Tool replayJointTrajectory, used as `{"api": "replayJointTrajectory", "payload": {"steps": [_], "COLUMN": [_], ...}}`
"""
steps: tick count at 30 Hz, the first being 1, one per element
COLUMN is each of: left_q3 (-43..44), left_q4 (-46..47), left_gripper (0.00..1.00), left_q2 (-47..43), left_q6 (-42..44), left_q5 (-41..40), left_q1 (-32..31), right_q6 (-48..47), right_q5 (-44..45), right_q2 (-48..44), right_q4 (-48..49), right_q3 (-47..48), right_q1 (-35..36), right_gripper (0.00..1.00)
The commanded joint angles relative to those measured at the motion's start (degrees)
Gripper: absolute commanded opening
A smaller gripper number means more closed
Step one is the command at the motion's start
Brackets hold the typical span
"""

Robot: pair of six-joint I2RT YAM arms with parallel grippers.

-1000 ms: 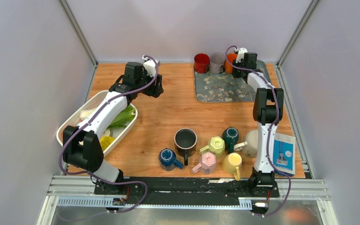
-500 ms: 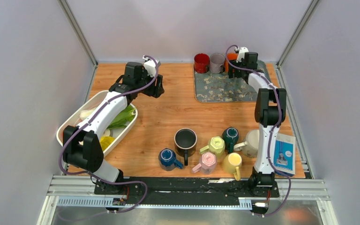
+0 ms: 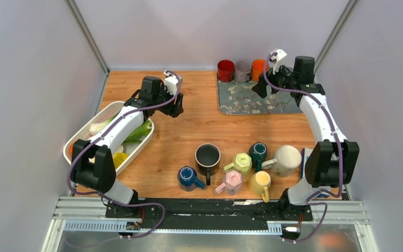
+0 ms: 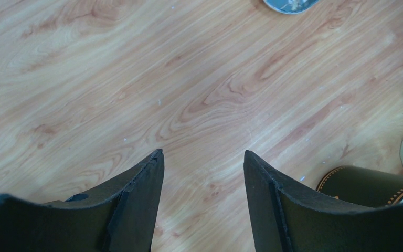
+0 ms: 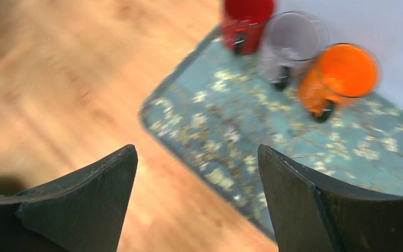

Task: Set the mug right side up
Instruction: Move the cup to the center of the board.

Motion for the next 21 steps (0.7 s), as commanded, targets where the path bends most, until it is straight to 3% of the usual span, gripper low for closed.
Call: {"api": "replayJointTrajectory", "payload": {"steps": [1, 5, 10, 14, 18, 21], "left_q3": [0.5, 1.5, 3.0, 4.1, 4.4, 3.8], "left_q4": [2.4, 2.2, 1.7, 0.7, 0.6, 1.0], "left_gripper": [0.65, 0.64, 0.63, 0.62, 0.61, 0.61], "left_q2": [-0.9, 0.8, 2.1, 3.2, 3.4, 3.0], "left_q6": [2.7, 2.2, 2.1, 2.4, 1.5, 0.4], "left_q5": [5.2, 6.1, 6.8, 7.4, 7.5, 7.3], "left_q1": [0.2, 0.2, 0.2, 0.2, 0.2, 0.3], "right_q6": [-18.7, -42.6, -59.2, -64.7, -62.7, -60.9], "right_q5": [-16.6, -16.2, -9.0, -3.8, -0.5, 2.8], "right_q2": [-4.6, -10.0, -18.4, -22.7, -22.0, -20.1], "right_q4": [-22.7, -44.5, -53.6, -53.9, -51.3, -47.4], "right_q3": [-4.7, -8.2, -17.4, -22.5, -24.5, -25.6], "right_q1": [1.7, 5.0, 8.0, 9.0, 9.2, 9.1], "right_gripper": [0.90, 0.96, 1.00, 1.00, 0.99, 0.91]}}
